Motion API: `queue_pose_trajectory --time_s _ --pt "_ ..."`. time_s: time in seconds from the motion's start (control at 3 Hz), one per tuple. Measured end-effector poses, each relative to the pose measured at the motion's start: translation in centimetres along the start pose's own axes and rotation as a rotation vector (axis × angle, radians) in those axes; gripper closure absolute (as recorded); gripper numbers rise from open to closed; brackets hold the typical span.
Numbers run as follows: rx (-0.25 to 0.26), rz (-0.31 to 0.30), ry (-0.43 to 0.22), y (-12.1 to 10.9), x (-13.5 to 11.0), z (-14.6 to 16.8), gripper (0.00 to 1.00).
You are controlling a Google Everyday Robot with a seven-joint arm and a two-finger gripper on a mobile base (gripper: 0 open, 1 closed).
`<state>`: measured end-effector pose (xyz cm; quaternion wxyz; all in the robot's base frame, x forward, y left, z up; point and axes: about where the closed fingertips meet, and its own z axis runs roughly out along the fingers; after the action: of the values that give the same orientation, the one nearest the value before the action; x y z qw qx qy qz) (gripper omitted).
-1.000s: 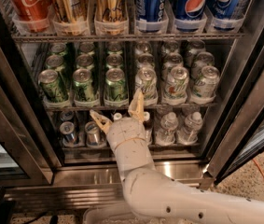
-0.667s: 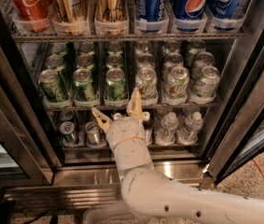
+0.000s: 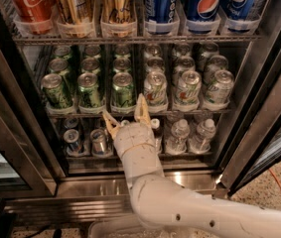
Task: Pick green can from middle shelf of fridge
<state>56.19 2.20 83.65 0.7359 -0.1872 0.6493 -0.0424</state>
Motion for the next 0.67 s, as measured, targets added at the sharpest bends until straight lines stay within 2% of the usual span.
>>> queue_pose_trajectory --time_s 0.33,0.67 --pt "-0.018 0.034 0.025 0.07 0.25 0.45 0.29" --pt "-0.031 0.062 0.037 0.28 0.17 0.97 0.25"
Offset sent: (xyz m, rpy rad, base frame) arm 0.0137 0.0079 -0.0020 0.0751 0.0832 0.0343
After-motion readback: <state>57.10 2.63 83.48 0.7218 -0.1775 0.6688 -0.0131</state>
